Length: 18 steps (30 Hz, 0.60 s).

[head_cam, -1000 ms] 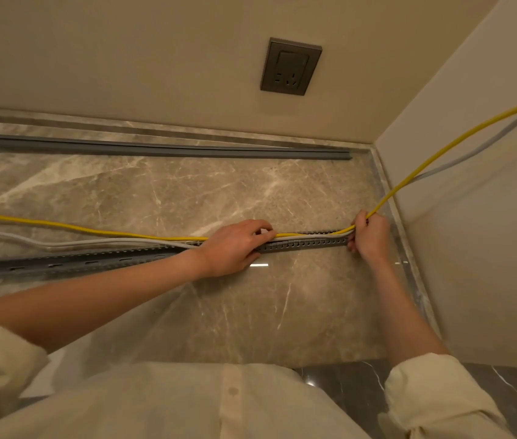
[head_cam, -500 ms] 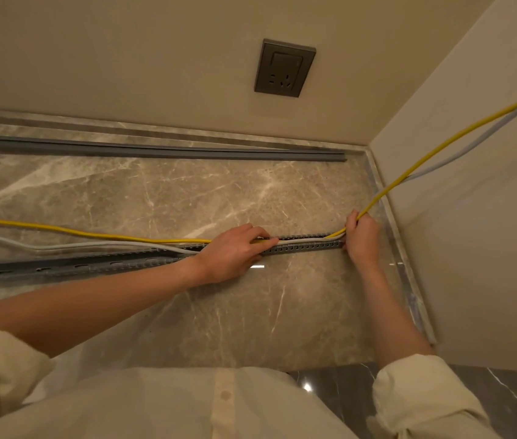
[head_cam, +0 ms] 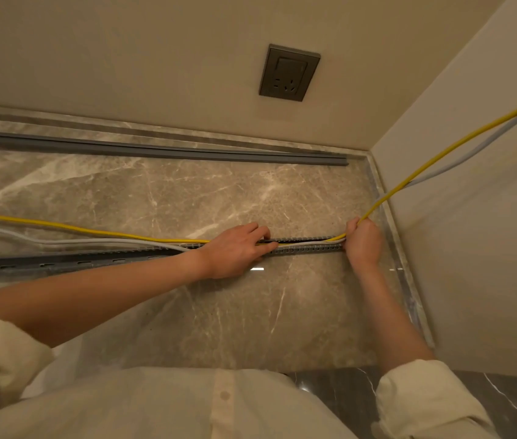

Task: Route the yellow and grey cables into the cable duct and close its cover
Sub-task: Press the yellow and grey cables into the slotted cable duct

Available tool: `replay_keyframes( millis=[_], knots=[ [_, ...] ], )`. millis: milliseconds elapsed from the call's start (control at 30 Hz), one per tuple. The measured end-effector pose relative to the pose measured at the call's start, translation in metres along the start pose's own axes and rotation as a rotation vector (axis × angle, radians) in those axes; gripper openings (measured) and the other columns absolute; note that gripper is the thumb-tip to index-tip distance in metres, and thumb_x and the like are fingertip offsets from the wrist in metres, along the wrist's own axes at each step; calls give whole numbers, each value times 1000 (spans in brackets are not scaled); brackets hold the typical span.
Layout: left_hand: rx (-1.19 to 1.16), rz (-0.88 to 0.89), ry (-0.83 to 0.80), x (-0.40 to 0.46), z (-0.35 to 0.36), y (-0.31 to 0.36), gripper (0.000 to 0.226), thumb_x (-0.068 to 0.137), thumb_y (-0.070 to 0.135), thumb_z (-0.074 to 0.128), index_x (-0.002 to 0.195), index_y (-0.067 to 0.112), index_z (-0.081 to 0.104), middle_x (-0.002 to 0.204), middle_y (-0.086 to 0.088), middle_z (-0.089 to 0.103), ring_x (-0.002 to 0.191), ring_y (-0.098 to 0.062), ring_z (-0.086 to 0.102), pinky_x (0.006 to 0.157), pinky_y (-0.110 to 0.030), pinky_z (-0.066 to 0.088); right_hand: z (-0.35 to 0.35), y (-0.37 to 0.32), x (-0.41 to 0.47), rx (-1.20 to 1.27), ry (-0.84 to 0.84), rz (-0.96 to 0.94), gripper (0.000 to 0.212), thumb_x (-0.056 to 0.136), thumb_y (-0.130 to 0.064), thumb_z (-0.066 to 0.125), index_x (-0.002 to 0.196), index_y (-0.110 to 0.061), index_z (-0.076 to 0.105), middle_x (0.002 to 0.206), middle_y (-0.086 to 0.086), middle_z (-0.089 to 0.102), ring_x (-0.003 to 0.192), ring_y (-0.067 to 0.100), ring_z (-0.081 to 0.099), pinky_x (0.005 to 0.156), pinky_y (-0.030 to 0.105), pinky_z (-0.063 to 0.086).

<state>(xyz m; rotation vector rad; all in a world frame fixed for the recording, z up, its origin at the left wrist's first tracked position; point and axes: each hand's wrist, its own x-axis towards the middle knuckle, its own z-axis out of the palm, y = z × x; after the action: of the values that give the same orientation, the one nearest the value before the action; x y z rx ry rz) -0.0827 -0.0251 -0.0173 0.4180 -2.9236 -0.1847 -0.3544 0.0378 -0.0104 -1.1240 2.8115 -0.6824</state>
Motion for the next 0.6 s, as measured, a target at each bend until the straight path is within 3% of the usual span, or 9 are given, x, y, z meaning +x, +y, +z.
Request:
replay_keyframes(
  millis=[67, 133, 233, 300, 400, 600],
  knots=[
    [-5, -22, -3, -1, 1, 1, 40, 91, 18, 52, 130, 10, 50, 117, -15, 57, 94, -28, 53, 70, -40, 52, 0, 5, 0, 172, -127, 53, 43, 98, -26, 43, 75, 6, 60, 73, 29, 64, 69, 42, 63, 65, 46, 50],
    [-9, -33, 10, -2, 3, 3, 40, 90, 16, 53, 130, 10, 50, 117, -15, 57, 92, -28, 53, 70, -40, 52, -1, 11, -7, 349, -215, 88, 40, 95, -34, 50, 70, -4, 54, 61, 22, 59, 50, 33, 59, 56, 44, 50],
    [-4, -32, 11, -2, 5, 2, 42, 89, 14, 55, 130, 11, 51, 117, -14, 58, 93, -27, 54, 71, -38, 52, -4, 18, -23, 461, -232, 83, 31, 94, -36, 56, 76, -10, 56, 52, 11, 56, 31, 8, 50, 34, 24, 42],
    [4, -31, 6, -3, 6, 1, 43, 89, 16, 56, 131, 11, 50, 119, -14, 58, 95, -26, 54, 72, -36, 52, -3, 19, -28, 523, -215, 123, 23, 94, -26, 57, 82, -7, 57, 53, 9, 55, 28, 4, 48, 28, 18, 39],
    [-56, -59, -1, -2, 9, 4, 44, 89, 17, 57, 132, 12, 48, 120, -14, 56, 96, -28, 56, 72, -37, 53, -1, 15, -26, 615, -197, 230, 17, 93, -16, 58, 85, -2, 57, 60, 8, 56, 27, 3, 51, 30, 17, 45],
    [-145, -74, -33, 35, 9, 20, 51, 94, 21, 46, 143, 19, 32, 127, -11, 49, 99, -27, 54, 77, -39, 49, 3, 15, -22, 594, -191, 285, 17, 93, -17, 59, 84, -2, 57, 70, 14, 62, 28, 5, 55, 34, 22, 50]
  ],
)
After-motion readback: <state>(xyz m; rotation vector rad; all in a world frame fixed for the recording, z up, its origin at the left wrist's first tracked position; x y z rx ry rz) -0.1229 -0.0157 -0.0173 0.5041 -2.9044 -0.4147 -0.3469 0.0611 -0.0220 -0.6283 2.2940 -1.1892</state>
